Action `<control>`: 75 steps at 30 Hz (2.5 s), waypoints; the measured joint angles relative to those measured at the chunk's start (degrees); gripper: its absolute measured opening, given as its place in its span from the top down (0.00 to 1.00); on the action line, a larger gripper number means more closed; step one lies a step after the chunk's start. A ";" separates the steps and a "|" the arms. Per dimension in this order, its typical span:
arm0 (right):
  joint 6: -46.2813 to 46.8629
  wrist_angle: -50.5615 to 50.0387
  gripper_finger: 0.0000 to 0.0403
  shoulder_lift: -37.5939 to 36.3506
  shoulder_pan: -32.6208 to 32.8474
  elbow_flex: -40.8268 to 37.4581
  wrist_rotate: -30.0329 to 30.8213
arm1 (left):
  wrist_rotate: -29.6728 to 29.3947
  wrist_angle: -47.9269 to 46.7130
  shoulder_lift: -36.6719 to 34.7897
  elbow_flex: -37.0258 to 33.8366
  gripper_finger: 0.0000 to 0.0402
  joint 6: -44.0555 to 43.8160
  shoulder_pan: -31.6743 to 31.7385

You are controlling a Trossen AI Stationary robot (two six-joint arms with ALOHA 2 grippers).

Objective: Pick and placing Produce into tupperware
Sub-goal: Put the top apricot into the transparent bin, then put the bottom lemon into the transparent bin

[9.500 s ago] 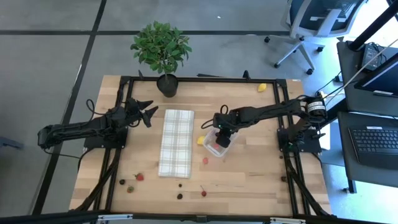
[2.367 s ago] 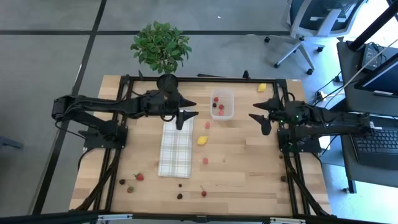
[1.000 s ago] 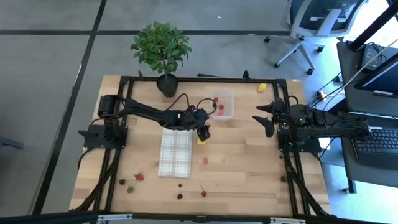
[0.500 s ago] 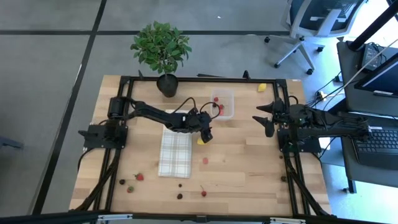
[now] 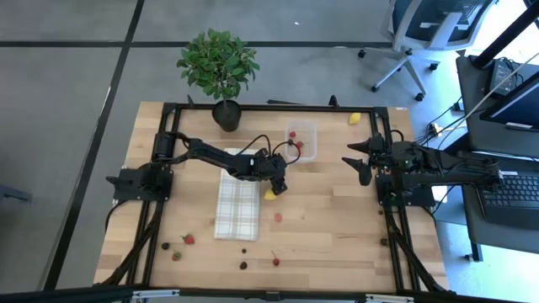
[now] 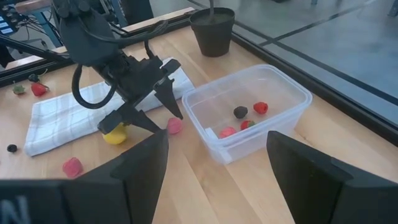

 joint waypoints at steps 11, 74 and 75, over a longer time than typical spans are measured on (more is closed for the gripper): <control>-0.20 -0.61 0.32 0.00 0.00 0.00 0.00 | 0.00 0.29 -0.01 0.00 0.64 0.02 0.04; 0.44 -2.46 0.32 0.00 0.02 0.00 0.00 | 12.79 0.28 0.08 14.82 0.55 -0.55 11.03; 0.46 -2.46 0.32 0.00 0.02 0.00 0.00 | 12.90 0.29 0.08 14.83 0.52 -0.36 11.09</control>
